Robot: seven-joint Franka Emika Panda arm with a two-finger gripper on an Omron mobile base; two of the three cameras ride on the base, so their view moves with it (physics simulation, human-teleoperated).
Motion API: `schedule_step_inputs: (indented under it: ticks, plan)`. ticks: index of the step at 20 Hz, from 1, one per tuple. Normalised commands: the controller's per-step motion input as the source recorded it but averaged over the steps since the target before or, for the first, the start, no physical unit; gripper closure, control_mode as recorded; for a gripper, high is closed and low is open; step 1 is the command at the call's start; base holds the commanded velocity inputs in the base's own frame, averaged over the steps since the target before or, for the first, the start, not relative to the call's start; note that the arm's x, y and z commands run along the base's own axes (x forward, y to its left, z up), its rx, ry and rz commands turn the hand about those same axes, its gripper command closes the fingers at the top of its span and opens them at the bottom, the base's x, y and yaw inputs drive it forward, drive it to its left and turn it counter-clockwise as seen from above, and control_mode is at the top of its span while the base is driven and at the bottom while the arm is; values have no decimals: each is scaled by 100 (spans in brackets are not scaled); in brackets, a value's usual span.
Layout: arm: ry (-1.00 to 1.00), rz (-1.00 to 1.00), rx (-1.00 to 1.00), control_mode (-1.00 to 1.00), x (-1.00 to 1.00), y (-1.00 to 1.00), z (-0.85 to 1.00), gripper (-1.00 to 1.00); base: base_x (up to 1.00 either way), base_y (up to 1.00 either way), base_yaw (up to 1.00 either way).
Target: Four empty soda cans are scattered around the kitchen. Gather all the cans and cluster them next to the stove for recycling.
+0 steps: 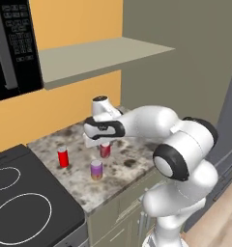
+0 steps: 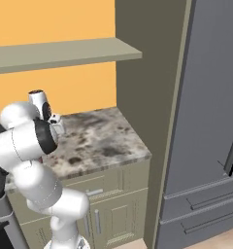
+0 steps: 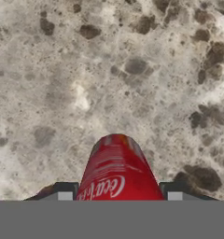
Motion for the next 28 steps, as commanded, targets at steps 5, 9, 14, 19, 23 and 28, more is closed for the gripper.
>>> schedule_step_inputs:
  ticks: [5,9,14,19,23,28]
  plan:
    - [-5,3,0,-100,20,44,-16,100,0,0,0]
    - [-5,3,3,-100,13,35,-18,100,0,0,0]
    - [-9,2,6,-100,29,22,-13,100,0,0,0]
    - [-6,1,10,-100,29,21,-16,100,0,0,0]
    - [0,0,14,-100,19,26,-22,100,0,0,0]
    - [1,0,9,-100,12,19,-19,100,0,0,0]
